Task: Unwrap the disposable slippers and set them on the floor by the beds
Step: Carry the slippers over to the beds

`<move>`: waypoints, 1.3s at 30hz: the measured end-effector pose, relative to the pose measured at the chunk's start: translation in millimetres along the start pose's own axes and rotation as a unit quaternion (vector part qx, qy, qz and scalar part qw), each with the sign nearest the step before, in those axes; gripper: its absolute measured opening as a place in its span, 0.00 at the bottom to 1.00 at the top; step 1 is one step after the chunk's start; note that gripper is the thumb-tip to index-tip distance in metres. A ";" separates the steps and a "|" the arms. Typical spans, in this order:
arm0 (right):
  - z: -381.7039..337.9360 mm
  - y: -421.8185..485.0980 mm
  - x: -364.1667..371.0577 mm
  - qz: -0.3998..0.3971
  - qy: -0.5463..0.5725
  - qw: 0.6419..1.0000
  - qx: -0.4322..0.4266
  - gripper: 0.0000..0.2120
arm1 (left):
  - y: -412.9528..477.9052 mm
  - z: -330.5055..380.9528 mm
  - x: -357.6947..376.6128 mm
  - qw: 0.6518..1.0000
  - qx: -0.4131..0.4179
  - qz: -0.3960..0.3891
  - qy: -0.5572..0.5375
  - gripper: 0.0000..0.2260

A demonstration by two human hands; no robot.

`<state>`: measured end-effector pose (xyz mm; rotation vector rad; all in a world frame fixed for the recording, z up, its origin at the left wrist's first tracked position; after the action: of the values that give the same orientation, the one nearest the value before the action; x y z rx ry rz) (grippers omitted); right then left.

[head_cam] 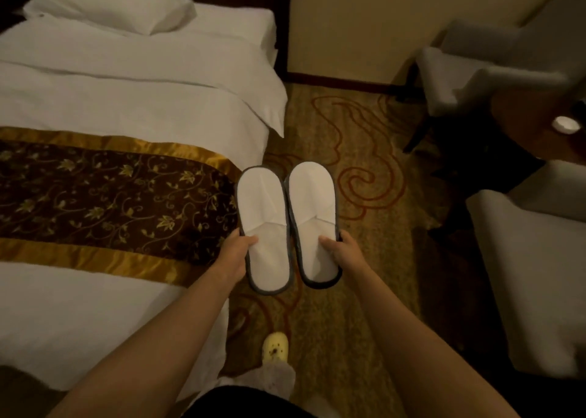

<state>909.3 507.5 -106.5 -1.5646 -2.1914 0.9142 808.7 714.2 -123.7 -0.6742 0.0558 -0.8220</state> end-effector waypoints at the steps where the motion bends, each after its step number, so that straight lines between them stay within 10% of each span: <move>1: -7.4 15.3 4.3 -0.008 -0.006 1.000 0.002 0.21 | 12.8 4.9 1.0 1.000 0.000 0.008 0.003 0.19; 22: -52.6 276.5 84.9 -0.251 -0.229 0.940 0.032 0.20 | 166.8 -68.3 1.7 0.947 -0.022 0.262 -0.187 0.20; 39: 276.9 529.0 148.5 -0.343 -0.366 0.863 0.067 0.20 | 312.5 -455.2 -66.9 0.890 -0.067 0.386 -0.233 0.25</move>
<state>1085.7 664.0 -674.8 -0.2589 -2.7640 1.4930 832.6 669.9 -677.6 -0.8781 -0.0559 0.1245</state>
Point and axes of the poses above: each hand's wrist, its own y-axis towards the middle knuckle, its own x-axis out of the palm, z = x × y, the point moved 6 cm from there along y, towards the middle knuckle, and after that the axes turned 6 degrees about x, right-handed, at the moved point
